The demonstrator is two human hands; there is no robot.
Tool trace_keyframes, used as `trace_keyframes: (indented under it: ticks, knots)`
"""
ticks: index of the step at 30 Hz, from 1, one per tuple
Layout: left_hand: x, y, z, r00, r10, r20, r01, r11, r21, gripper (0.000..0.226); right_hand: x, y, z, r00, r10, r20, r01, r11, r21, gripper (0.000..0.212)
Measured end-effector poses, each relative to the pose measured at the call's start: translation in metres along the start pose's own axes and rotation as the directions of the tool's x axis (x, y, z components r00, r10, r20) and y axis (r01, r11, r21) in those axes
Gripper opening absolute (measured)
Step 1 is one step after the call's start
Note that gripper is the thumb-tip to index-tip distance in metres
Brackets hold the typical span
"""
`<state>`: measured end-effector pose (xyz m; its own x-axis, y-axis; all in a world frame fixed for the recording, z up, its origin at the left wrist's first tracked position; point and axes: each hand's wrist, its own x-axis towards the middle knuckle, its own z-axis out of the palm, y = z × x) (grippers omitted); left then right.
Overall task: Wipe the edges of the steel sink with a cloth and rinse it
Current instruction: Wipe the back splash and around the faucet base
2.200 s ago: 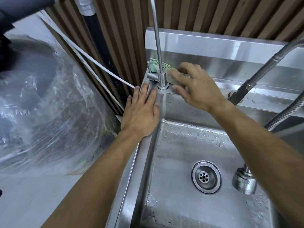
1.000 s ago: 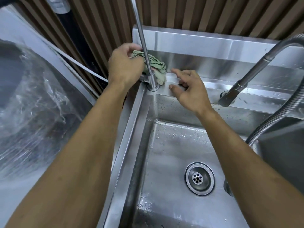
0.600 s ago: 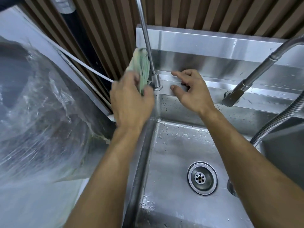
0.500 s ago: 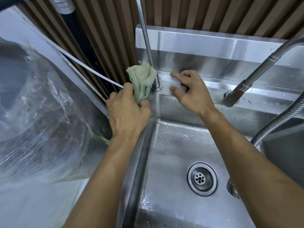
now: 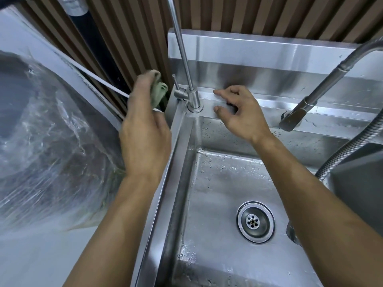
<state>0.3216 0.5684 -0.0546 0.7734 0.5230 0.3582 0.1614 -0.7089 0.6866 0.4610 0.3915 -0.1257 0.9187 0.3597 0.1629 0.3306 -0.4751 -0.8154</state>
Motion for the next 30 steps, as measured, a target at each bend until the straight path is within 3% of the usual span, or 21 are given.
trace_keyframes:
  ticks: [3, 5, 8, 12, 19, 25, 30]
  knots:
    - [-0.009, -0.019, 0.028, 0.946, 0.089, 0.311, -0.156, 0.968, 0.198, 0.052, -0.001, -0.001, 0.002, 1.0, -0.017, 0.004, 0.017, 1.0, -0.011, 0.041]
    - [-0.009, -0.032, 0.036, 0.894, 0.09, 0.438, -0.223, 0.939, 0.262, 0.048, -0.001, 0.0, 0.001, 0.999, -0.035, 0.016, 0.035, 0.999, -0.026, 0.041]
    - [0.003, -0.043, 0.032, 0.887, 0.04, 0.46, -0.155, 0.964, 0.215, 0.056, -0.002, 0.002, 0.001, 0.997, -0.058, 0.041, 0.061, 0.996, -0.071, 0.042]
    - [0.019, -0.047, 0.046, 0.826, 0.038, 0.563, -0.237, 0.929, 0.285, 0.062, -0.002, 0.001, 0.001, 0.998, -0.047, 0.051, 0.051, 0.994, -0.095, 0.041]
    - [0.014, -0.035, 0.055, 0.89, -0.04, 0.453, -0.119, 0.941, 0.316, 0.066, -0.002, -0.005, 0.003, 1.0, -0.026, 0.01, 0.027, 0.995, -0.095, 0.045]
    - [0.048, -0.036, 0.071, 0.844, 0.001, 0.536, -0.235, 0.9, 0.368, 0.067, -0.001, -0.005, 0.006, 1.0, -0.011, -0.002, 0.01, 0.997, -0.081, 0.044]
    - [0.054, -0.031, 0.066, 0.815, 0.016, 0.579, -0.223, 0.931, 0.288, 0.065, -0.001, -0.007, 0.007, 0.999, -0.034, 0.017, 0.036, 0.994, -0.108, 0.04]
